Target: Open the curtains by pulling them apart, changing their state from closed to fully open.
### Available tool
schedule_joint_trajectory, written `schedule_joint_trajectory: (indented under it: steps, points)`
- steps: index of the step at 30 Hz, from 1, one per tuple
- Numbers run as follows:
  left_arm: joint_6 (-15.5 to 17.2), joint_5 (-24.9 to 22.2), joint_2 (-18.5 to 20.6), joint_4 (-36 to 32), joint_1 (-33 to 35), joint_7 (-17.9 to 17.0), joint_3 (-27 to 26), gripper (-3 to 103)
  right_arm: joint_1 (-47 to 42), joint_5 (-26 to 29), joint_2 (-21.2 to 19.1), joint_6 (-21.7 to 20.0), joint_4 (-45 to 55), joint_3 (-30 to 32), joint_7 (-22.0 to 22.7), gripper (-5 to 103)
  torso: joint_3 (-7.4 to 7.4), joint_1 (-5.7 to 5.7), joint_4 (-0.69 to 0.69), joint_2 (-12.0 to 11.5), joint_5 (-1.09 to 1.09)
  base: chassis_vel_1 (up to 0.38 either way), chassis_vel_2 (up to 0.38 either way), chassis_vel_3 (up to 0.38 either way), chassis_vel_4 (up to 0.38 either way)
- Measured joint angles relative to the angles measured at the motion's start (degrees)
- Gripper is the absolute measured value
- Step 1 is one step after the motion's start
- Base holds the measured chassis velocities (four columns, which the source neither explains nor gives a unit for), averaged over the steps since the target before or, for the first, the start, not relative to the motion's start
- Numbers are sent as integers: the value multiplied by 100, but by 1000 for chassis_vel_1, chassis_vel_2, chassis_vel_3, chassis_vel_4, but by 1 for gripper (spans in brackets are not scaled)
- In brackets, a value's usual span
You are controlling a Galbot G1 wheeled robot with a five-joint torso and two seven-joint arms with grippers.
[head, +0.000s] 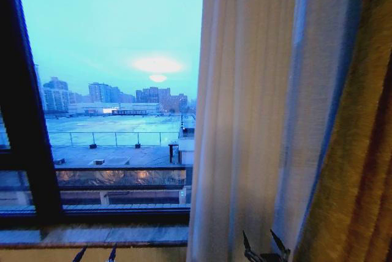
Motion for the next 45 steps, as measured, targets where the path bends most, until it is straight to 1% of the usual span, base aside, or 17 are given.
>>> schedule_joint_trajectory:
  steps: [10,13,14,15,16,17,18,19,22,23,25,28,31,34,39,43,45]
  points:
    - [-7,3,-28,-2,-1,-1,6,100,37,-63,0,19,-3,-72,4,100,0,0,0,-1,0,150,134,-147,-129]
    - [-8,9,-41,19,-27,-4,24,100,160,-100,0,-160,15,-238,-10,100,0,0,-1,0,-3,10,19,-32,-28]
    - [-8,9,-41,19,-27,-4,24,100,160,-100,0,-160,15,-238,-10,100,0,0,-1,0,-3,0,0,0,0]
    - [-8,13,-45,23,-34,-3,34,100,244,-125,0,-255,21,-351,-9,100,0,0,-1,0,-2,0,0,0,0]
    - [-8,18,-52,31,-45,-3,48,100,465,-143,0,-481,18,-620,53,100,0,-1,-1,-1,2,0,0,0,0]
    - [-8,19,-60,34,-47,0,50,100,596,-148,-1,-591,7,-778,95,100,0,0,-1,-1,3,0,0,0,0]
    - [-8,20,-68,36,-45,-1,50,100,718,-150,-1,-692,-8,-916,135,100,0,0,0,-2,3,0,0,0,0]
    - [-8,20,-68,36,-45,-1,50,100,718,-150,-1,-692,-8,-916,135,100,0,0,0,-2,3,0,0,0,0]
    - [-19,38,-94,36,16,0,28,100,1219,-110,-1,-1069,-129,-1383,287,100,1,1,1,-1,-1,0,0,0,0]
    - [-19,38,-94,36,16,0,28,100,1219,-110,-1,-1069,-129,-1383,287,100,1,1,1,-1,-1,0,0,0,0]
    - [-26,50,-98,16,76,-2,-8,100,1507,-67,-1,-1156,-332,-1582,381,100,0,0,1,-1,-1,0,0,0,0]
    - [-29,90,-117,-34,150,-6,-49,100,1809,-41,-1,-1180,-617,-1775,487,100,0,0,0,-1,0,0,0,0,0]
    - [-30,127,-137,-59,188,-8,-59,100,1948,-33,-1,-1188,-751,-1862,547,100,0,0,-1,-1,0,0,0,0,0]
    - [-36,213,-232,-134,338,-14,-95,100,2495,-17,-1,-1194,-1238,-2042,691,100,1,0,-1,-1,0,0,0,0,0]
    - [-45,285,-276,-157,427,-17,-129,100,2945,68,0,-1235,-1499,-2130,791,100,0,0,0,-1,0,0,0,0,0]
    - [-58,400,-339,-163,526,-23,-138,100,3517,81,0,-1329,-1900,-2144,1031,100,1,0,0,-1,0,0,0,0,0]
    - [-61,412,-350,-162,539,-24,-138,100,3568,73,0,-1380,-1947,-2117,1081,100,1,0,0,-1,0,0,0,0,0]
